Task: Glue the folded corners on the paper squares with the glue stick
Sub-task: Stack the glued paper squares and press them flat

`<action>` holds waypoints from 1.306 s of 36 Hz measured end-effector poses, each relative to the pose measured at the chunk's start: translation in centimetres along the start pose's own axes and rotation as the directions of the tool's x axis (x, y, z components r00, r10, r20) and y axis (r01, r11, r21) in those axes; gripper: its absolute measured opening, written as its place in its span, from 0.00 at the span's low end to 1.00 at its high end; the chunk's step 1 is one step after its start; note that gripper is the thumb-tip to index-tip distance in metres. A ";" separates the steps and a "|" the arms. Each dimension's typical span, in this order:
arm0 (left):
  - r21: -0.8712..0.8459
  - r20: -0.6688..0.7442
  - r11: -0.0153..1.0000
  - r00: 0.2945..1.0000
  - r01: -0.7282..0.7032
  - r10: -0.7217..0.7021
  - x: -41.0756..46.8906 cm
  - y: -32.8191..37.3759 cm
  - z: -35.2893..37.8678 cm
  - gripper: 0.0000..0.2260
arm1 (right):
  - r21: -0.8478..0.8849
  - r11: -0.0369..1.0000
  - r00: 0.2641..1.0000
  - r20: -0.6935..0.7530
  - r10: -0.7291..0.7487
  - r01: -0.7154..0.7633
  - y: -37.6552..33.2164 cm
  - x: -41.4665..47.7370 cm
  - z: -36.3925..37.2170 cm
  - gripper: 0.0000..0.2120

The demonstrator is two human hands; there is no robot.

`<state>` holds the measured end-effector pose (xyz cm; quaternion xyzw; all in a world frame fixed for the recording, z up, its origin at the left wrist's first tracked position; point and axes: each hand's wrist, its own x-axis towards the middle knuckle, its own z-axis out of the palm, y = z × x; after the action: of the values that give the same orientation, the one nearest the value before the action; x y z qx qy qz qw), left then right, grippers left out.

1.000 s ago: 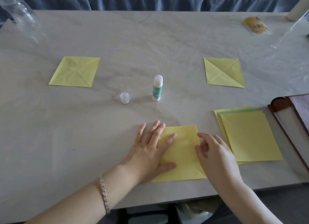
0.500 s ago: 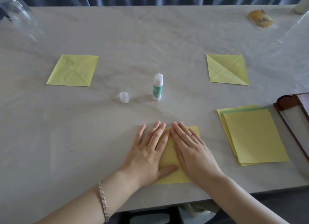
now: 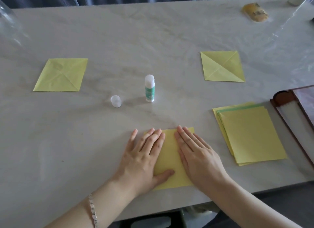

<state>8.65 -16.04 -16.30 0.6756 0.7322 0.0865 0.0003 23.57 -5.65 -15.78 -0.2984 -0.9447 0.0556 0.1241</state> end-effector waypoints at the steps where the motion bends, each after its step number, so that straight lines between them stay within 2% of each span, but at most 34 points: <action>1: 0.000 0.000 1.000 1.000 0.001 -0.001 0.0 0.0 0.0 0.37 | -0.007 1.000 1.000 0.002 0.014 -0.014 0.4 -0.2 -0.1 0.27; 5: -0.002 -0.023 1.000 1.000 0.013 -0.013 0.1 0.1 -0.1 0.32 | -0.012 0.999 0.998 0.037 0.044 -0.043 1.8 -0.8 -0.7 0.26; 10: -0.052 -0.079 0.994 0.992 0.095 -0.099 0.5 1.2 -0.2 0.25 | 0.001 0.999 0.996 0.074 0.041 -0.041 2.0 -0.8 -0.9 0.23; 18: -0.079 0.043 0.987 0.990 0.138 -0.135 0.1 1.1 0.1 0.30 | -0.017 1.000 0.986 0.166 -0.015 0.018 2.7 -1.1 -1.7 0.29; 23: -0.066 0.072 0.988 0.988 0.141 -0.137 -0.1 1.0 0.4 0.31 | -0.026 0.997 0.973 0.223 -0.061 0.068 3.1 -2.8 -2.3 0.32; 29: -0.066 0.108 0.990 0.988 0.122 -0.115 0.0 0.9 0.3 0.32 | -0.010 0.990 0.965 0.227 -0.135 0.141 3.4 -4.5 -2.7 0.31; 35: -0.046 0.170 0.993 0.980 0.110 -0.101 0.0 0.8 0.0 0.35 | -0.036 0.981 0.940 0.294 -0.172 0.191 3.8 -2.8 -2.7 0.32; 43: -0.063 0.182 0.990 0.977 0.124 -0.111 0.1 0.9 -0.1 0.38 | -0.059 0.979 0.969 0.171 -0.181 0.193 2.6 1.5 -1.2 0.31; 47: -0.065 0.180 0.988 0.975 0.142 -0.128 0.1 1.0 0.0 0.40 | -0.044 0.985 0.982 0.098 -0.159 0.164 2.0 1.9 -0.4 0.25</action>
<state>9.65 -15.88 -16.18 0.6287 0.7697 0.0548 0.0968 23.23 -2.94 -15.37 -0.2211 -0.9717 0.0346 0.0757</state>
